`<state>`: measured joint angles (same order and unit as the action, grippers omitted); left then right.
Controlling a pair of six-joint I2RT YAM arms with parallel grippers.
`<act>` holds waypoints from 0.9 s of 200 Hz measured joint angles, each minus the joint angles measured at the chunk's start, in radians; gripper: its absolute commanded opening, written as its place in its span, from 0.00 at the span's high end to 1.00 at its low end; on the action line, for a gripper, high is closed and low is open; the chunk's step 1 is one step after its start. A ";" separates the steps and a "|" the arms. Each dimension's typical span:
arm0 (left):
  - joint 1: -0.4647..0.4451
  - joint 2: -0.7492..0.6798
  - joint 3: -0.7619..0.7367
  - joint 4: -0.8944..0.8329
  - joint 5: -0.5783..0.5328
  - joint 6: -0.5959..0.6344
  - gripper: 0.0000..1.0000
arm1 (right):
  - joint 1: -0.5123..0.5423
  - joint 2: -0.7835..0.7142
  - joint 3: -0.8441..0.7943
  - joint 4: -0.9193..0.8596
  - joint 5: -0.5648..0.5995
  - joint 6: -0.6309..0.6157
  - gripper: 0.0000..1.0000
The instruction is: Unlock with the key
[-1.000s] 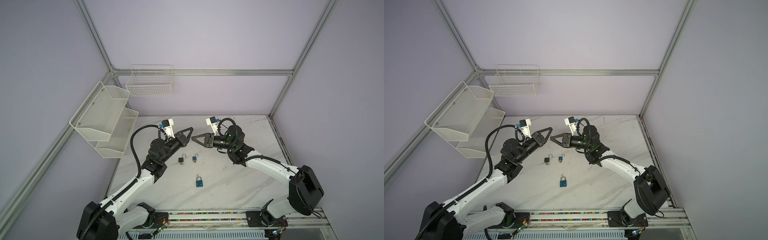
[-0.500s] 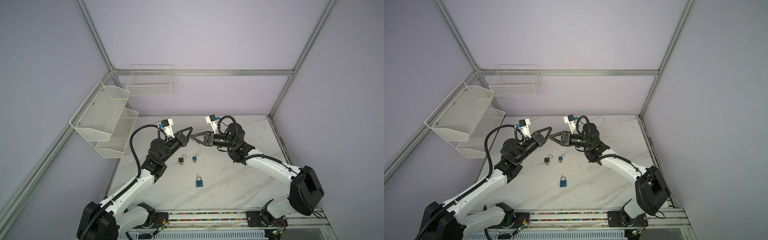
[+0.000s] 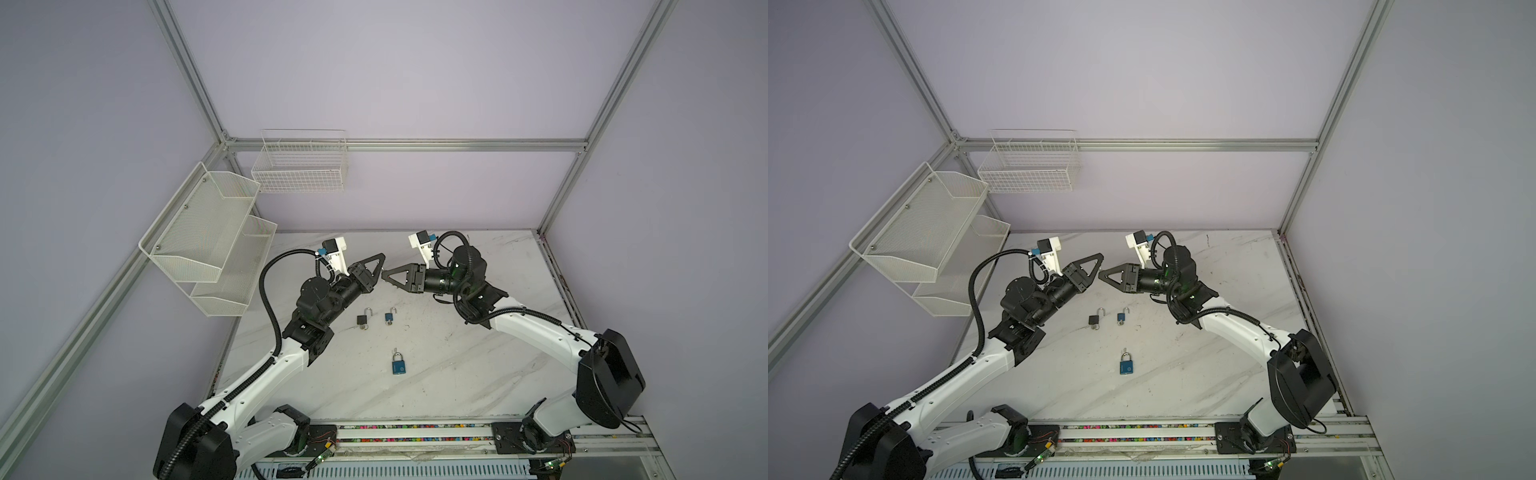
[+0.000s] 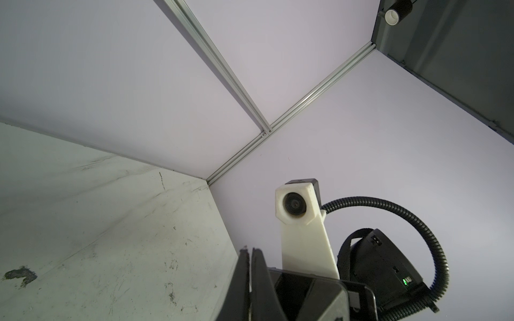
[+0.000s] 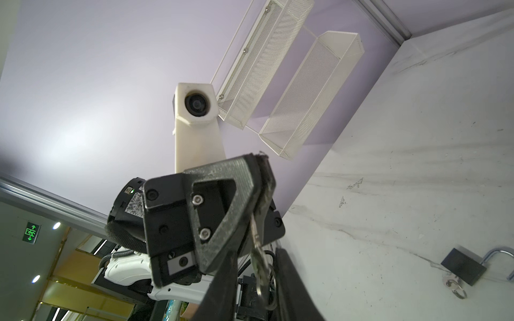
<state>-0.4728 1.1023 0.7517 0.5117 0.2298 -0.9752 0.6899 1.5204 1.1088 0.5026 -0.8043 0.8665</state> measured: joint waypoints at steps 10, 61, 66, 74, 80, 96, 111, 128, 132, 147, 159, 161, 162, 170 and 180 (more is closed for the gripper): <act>0.000 0.000 0.000 0.000 -0.001 0.000 1.00 | 0.000 0.000 0.000 0.000 -0.001 0.000 0.77; 0.000 0.000 0.000 0.005 -0.004 0.000 1.00 | 0.000 0.000 0.000 -0.001 -0.001 0.003 0.93; 0.000 0.000 0.000 0.005 -0.005 0.000 1.00 | 0.000 0.000 0.000 -0.002 -0.001 0.003 0.94; 0.000 0.000 0.000 0.005 -0.006 0.000 1.00 | 0.000 0.000 0.000 -0.001 -0.001 0.004 0.96; 0.000 0.000 0.000 0.005 -0.006 0.000 1.00 | 0.000 0.000 0.000 -0.001 0.000 0.004 0.97; -0.001 0.000 0.000 0.005 -0.006 0.000 1.00 | 0.000 0.000 0.000 -0.001 0.000 0.006 1.00; -0.001 0.000 0.000 0.006 -0.007 0.000 1.00 | 0.000 0.000 0.000 -0.001 0.000 0.011 1.00; -0.001 0.000 0.000 0.005 -0.008 0.000 0.96 | 0.000 0.000 0.000 -0.003 0.002 0.014 1.00; -0.001 0.000 0.000 0.005 -0.008 0.001 0.92 | 0.000 0.000 0.000 -0.005 0.002 0.015 1.00; -0.001 0.000 0.000 0.003 -0.011 0.016 0.71 | -0.004 0.000 0.000 -0.014 0.004 0.016 1.00; -0.001 -0.005 0.000 -0.006 -0.017 0.033 0.61 | -0.008 -0.001 0.000 -0.031 0.005 0.016 1.00; -0.001 -0.006 0.000 -0.009 -0.018 0.032 0.60 | -0.008 -0.001 0.000 -0.035 0.005 0.015 1.00; -0.001 -0.007 0.000 -0.010 -0.018 0.031 0.60 | -0.008 -0.001 0.000 -0.036 0.005 0.015 1.00; -0.001 -0.017 0.000 -0.030 -0.022 0.037 0.57 | -0.012 -0.004 0.000 -0.055 0.008 0.011 1.00; -0.001 -0.036 0.000 -0.069 -0.033 0.053 0.54 | -0.021 -0.012 -0.002 -0.090 0.016 -0.002 1.00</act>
<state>-0.4740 1.0664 0.7517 0.4431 0.1967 -0.9222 0.6685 1.5085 1.1069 0.4122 -0.7883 0.8646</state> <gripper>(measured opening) 0.436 0.063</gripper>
